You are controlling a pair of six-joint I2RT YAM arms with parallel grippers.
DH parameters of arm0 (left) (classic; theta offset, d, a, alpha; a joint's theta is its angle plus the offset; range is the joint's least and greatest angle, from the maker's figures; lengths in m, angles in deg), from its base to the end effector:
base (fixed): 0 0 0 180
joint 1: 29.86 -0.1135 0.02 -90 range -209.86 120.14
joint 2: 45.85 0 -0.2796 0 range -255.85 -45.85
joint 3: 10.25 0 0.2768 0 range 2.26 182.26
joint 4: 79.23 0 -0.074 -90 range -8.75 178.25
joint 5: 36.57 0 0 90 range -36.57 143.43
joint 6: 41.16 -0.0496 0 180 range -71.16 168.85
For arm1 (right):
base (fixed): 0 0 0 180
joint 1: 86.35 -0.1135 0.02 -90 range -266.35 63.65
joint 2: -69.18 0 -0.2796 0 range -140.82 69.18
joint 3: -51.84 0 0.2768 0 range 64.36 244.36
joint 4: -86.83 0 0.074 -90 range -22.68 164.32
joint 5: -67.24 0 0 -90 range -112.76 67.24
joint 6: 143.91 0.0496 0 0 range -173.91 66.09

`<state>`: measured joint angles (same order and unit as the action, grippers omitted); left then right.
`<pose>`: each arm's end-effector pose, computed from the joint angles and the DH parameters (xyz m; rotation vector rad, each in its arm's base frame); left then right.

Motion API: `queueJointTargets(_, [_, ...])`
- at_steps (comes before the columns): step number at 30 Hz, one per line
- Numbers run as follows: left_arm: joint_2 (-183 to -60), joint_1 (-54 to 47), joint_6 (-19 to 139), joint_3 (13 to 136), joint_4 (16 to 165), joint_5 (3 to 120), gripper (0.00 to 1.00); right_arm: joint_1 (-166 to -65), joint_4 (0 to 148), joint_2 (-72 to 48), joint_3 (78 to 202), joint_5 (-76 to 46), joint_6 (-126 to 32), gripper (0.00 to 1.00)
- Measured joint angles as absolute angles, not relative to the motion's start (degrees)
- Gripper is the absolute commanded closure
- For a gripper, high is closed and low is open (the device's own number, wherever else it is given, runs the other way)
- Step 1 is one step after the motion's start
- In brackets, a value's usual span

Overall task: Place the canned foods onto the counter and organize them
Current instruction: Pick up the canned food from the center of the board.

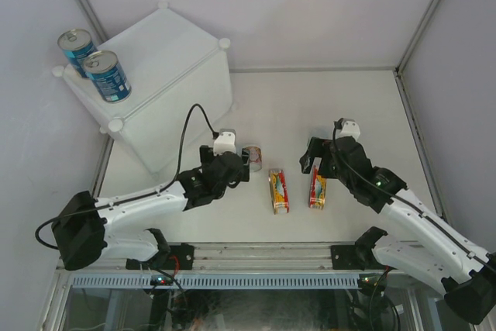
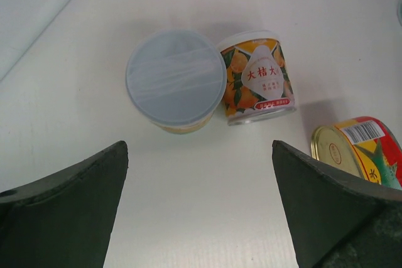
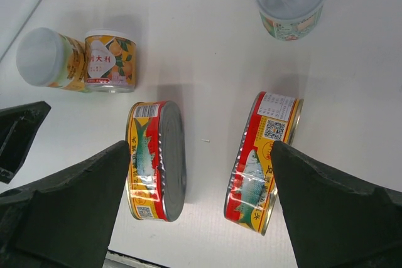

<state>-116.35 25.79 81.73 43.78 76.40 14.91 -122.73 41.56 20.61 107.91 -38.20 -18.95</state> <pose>0.1821 -0.2116 0.2248 0.0847 2.1095 -0.1440 0.1734 0.1114 0.2847 0.1203 2.2271 0.3911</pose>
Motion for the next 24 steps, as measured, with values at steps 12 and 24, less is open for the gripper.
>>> queueJointTargets(12, [-123.15,23.24,79.22,43.26,83.48,16.7,0.0,-122.71,41.93,19.62,107.91,-37.35,-20.08,0.08])
queueJointTargets(24, [-125.95,19.67,79.17,43.26,84.92,18.23,0.0,-122.4,41.98,17.29,108.06,-36.93,-21.55,0.08])
